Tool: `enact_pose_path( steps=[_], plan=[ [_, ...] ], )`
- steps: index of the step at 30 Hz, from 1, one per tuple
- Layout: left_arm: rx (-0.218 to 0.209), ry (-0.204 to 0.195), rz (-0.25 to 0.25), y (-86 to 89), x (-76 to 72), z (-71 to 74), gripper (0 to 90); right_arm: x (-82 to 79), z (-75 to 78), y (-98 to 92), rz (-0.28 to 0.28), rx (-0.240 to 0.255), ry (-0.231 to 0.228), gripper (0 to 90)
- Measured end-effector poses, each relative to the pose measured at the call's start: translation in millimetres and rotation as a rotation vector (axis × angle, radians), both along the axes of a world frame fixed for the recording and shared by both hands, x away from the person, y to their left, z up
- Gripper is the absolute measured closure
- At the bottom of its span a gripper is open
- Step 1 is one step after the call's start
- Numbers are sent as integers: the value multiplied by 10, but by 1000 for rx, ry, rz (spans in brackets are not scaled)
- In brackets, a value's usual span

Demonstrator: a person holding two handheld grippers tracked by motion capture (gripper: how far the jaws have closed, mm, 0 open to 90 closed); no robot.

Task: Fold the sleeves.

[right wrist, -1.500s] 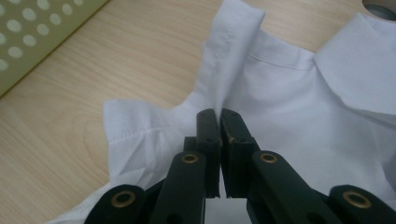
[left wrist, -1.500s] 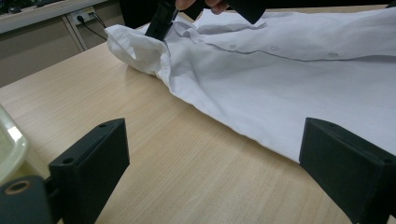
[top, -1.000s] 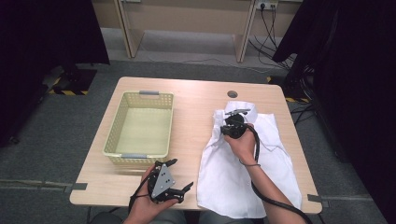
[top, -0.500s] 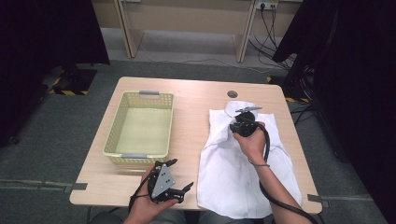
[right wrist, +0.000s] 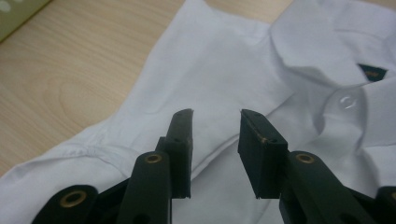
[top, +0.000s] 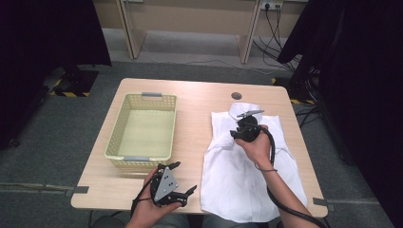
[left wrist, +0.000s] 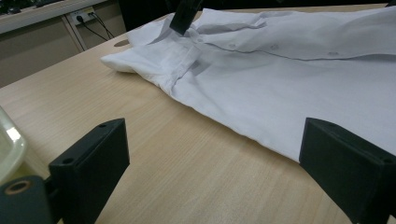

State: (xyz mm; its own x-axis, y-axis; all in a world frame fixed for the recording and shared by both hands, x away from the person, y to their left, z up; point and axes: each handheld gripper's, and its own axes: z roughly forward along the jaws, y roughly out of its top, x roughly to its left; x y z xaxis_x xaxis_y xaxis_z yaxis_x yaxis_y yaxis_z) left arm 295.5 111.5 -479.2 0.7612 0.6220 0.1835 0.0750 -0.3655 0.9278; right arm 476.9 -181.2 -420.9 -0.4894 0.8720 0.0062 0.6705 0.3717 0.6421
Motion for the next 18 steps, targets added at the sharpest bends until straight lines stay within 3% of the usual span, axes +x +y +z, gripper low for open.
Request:
enact_pose_path(
  steps=[9,14,18],
  plan=[
    [1,1,2,-3,1,0,80,-43,-278,121,39,-22,57,611],
    [1,2,2,-2,3,0,80,-49,-365,206,48,-27,64,606],
    [-1,5,3,0,6,1,79,-59,-321,177,43,-11,56,556]
  ],
)
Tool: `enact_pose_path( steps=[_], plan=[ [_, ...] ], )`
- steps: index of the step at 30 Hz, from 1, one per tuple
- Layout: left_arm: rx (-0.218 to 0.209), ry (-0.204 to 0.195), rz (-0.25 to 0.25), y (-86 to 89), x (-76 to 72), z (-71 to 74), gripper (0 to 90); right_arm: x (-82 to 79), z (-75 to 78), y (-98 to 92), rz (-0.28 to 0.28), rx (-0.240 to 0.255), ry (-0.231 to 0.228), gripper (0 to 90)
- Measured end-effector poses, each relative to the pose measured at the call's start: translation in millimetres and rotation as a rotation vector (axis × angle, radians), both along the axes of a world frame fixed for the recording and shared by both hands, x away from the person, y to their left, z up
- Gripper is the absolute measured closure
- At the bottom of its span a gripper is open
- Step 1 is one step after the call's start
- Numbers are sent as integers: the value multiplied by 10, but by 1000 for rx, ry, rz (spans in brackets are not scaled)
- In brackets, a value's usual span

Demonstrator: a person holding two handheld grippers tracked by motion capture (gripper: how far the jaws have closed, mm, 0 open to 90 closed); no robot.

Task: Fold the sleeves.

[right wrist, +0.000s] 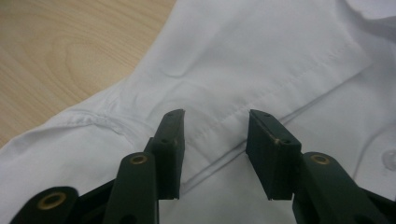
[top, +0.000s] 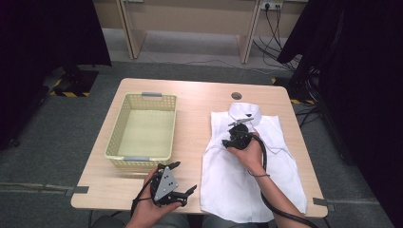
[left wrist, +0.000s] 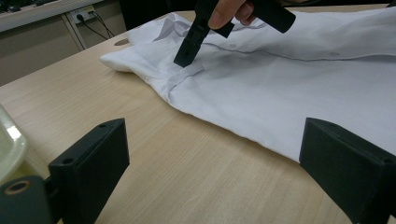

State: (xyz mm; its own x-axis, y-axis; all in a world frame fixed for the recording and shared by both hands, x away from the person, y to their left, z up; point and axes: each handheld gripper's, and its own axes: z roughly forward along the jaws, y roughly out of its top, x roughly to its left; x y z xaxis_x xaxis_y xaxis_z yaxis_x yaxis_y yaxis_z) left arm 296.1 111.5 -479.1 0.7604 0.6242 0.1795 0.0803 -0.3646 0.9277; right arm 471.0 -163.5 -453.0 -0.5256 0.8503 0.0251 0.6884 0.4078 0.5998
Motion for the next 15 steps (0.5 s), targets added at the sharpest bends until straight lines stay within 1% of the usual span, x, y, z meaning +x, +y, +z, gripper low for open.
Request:
enact_pose_path(
  steps=[2,4,5,7,9,11,13,14,15],
  plan=[
    [3,-1,0,-2,-1,0,79,-17,57,-59,-9,9,-15,534],
    [7,-2,-1,-7,-2,-1,79,-39,125,-157,-34,14,-32,485],
    [4,-2,0,-10,-3,-2,78,-50,151,-218,-45,16,-36,478],
    [10,1,-2,-7,0,0,78,-78,174,-350,-69,22,-28,457],
    [6,9,-1,-4,8,2,76,-114,160,-488,-90,19,-17,431],
    [0,14,2,0,14,2,71,-168,117,-628,-109,17,7,410],
    [3,15,5,-2,16,2,65,-229,70,-755,-132,15,26,386],
    [3,15,5,-2,16,2,65,-229,70,-755,-132,15,26,386],
    [9,15,4,-8,15,2,65,-257,45,-816,-144,22,40,375]
  ],
)
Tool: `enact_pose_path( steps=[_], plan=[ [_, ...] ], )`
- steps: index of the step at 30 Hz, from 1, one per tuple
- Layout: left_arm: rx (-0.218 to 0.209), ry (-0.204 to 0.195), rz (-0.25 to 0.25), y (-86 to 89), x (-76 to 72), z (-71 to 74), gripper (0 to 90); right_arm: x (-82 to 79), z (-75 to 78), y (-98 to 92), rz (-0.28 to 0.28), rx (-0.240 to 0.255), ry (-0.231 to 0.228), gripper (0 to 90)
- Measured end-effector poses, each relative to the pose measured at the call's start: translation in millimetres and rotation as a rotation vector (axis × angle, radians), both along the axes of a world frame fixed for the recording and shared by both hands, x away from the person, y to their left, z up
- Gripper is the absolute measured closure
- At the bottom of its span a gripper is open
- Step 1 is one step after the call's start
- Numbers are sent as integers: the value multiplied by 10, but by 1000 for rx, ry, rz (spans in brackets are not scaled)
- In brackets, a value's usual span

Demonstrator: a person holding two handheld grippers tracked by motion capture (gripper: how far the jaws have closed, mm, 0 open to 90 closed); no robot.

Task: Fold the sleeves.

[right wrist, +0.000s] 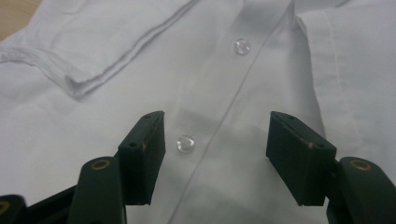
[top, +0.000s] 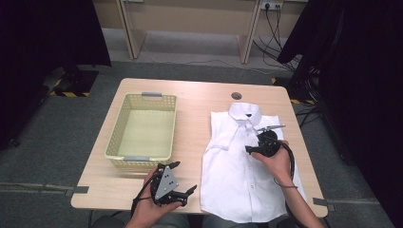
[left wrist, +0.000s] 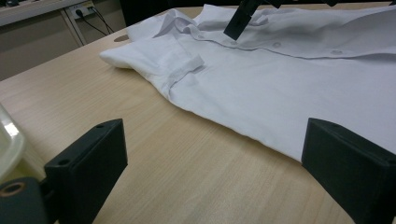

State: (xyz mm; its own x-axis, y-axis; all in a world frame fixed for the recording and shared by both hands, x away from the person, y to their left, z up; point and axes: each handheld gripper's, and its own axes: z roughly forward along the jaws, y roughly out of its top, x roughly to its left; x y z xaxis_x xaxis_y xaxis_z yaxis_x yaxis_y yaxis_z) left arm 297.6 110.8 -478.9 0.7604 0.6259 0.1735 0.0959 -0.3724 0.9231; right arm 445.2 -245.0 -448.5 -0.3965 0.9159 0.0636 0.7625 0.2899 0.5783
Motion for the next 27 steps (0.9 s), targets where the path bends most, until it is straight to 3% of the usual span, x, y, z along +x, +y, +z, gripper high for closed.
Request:
enact_pose_path(
  steps=[6,17,27],
  plan=[
    [-3,-2,1,2,-1,-1,66,-28,-72,-14,4,-7,13,353],
    [-2,-2,0,0,-1,-1,67,-84,-105,126,10,-57,-21,344],
    [-1,-2,-1,0,-1,-1,66,-126,-119,325,18,-52,-42,378]
  ],
)
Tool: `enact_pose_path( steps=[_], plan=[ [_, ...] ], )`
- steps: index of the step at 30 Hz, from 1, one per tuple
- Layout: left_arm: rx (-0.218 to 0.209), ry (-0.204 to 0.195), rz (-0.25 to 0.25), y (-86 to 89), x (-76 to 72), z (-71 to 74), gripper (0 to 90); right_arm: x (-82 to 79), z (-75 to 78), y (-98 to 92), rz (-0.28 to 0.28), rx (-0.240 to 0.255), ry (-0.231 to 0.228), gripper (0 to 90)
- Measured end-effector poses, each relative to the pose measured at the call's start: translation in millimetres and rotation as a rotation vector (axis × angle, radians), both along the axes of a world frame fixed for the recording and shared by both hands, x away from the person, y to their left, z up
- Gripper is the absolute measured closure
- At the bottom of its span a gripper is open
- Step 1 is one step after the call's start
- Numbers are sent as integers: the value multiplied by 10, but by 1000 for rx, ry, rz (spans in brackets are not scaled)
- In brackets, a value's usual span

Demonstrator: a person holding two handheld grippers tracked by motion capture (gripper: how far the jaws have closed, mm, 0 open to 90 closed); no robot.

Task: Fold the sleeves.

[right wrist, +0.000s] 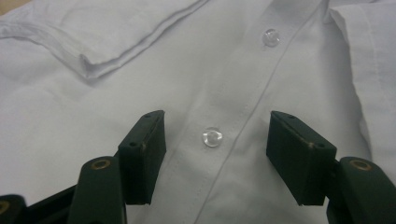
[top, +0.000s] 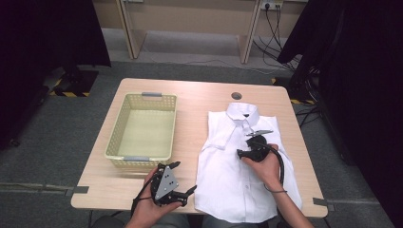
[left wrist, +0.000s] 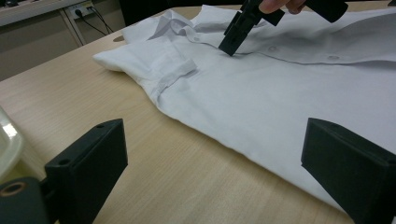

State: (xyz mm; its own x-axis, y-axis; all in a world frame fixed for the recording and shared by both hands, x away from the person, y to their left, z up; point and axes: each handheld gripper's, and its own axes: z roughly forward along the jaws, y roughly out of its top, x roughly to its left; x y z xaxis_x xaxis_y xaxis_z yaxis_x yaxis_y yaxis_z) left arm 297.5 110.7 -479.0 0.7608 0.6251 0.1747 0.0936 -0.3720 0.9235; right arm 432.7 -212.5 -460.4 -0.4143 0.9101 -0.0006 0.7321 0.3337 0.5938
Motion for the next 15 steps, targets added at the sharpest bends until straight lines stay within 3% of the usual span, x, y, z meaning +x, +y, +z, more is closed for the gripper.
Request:
enact_pose_path(
  steps=[7,15],
  plan=[
    [1,-2,-2,-1,-2,0,66,23,-15,140,42,9,-13,378],
    [-5,2,-7,-7,-3,2,72,62,-32,162,87,20,-32,375]
  ],
)
